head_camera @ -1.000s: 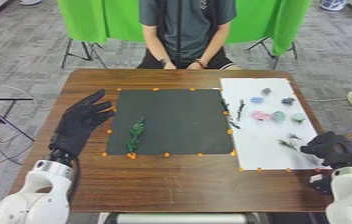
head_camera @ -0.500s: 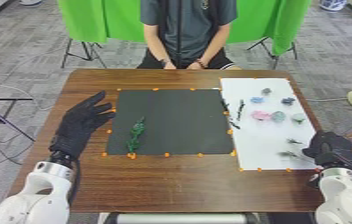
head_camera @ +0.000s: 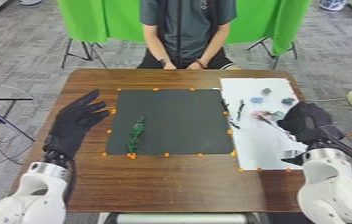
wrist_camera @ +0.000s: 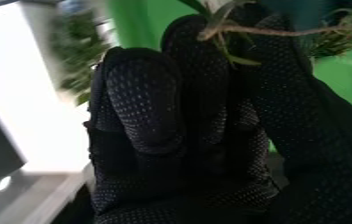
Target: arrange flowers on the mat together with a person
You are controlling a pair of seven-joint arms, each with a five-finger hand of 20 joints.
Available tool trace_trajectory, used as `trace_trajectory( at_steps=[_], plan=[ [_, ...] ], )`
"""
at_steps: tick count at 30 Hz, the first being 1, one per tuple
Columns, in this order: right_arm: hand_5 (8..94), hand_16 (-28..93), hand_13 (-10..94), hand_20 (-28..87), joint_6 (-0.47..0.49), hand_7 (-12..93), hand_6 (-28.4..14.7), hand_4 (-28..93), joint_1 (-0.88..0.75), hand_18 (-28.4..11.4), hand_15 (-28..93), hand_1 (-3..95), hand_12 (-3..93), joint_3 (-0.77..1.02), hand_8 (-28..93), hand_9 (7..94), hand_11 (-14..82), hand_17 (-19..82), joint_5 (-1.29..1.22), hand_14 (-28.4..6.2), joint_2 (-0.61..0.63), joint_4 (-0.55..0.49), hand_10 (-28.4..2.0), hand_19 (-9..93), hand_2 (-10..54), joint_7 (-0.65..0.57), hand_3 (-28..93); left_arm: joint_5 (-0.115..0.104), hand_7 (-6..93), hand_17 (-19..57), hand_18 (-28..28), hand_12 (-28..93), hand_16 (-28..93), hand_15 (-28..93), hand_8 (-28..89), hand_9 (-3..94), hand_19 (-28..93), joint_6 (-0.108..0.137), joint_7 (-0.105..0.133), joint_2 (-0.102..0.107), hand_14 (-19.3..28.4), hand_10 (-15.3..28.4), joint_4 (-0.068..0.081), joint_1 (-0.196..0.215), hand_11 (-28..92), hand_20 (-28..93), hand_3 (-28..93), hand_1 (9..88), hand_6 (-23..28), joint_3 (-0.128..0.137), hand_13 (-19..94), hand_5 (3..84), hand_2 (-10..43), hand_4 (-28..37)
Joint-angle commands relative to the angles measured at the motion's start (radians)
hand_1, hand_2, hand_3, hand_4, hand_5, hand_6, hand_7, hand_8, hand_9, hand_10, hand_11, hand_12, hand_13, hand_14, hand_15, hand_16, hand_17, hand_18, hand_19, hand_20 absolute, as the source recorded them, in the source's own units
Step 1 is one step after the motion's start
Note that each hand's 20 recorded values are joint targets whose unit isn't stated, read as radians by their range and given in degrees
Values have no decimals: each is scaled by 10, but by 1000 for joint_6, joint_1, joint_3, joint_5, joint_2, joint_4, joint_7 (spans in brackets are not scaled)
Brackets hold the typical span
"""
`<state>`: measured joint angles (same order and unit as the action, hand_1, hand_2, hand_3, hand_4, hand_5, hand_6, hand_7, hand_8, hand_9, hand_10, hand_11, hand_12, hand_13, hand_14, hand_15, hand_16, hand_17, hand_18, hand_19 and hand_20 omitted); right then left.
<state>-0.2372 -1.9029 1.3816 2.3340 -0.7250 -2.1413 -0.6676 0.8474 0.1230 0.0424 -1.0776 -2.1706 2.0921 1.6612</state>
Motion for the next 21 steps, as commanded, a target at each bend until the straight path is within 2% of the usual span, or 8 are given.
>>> trace_trajectory(
  at_steps=[1,6,14,21],
  plan=[
    [881,221,814,123,84,203,18,-270,420,-194,639,527,232,-366,63,889,413,378,-19,-72,-174,36,-102,877,-95,44,639,3,100,-90,266,88,-89,502,-80,359,517,24,9,-7,281,199,-14,30,233,127,779,243,84,22,262,392,51,-244],
    [886,222,815,122,131,202,17,-262,582,-199,644,526,232,-575,67,890,416,378,62,-75,-274,122,-103,884,-95,47,634,1,100,-90,266,88,-89,502,-80,359,517,28,18,2,282,198,-16,21,233,126,779,244,84,17,262,392,51,-245],
    [892,222,820,120,216,201,15,-254,715,-205,649,526,232,-720,71,893,421,379,141,-78,-398,275,-105,893,-95,17,632,2,100,-89,266,88,-89,502,-79,360,517,27,14,6,282,198,-16,5,233,126,779,244,84,13,262,392,52,-244],
    [894,222,821,116,249,200,12,-248,768,-209,651,526,232,-819,74,894,423,379,297,-80,-449,381,-106,898,-95,-19,629,4,101,-90,266,89,-89,502,-80,360,517,12,5,9,282,198,-3,-27,232,125,780,244,83,-7,262,393,51,-244]
  ],
)
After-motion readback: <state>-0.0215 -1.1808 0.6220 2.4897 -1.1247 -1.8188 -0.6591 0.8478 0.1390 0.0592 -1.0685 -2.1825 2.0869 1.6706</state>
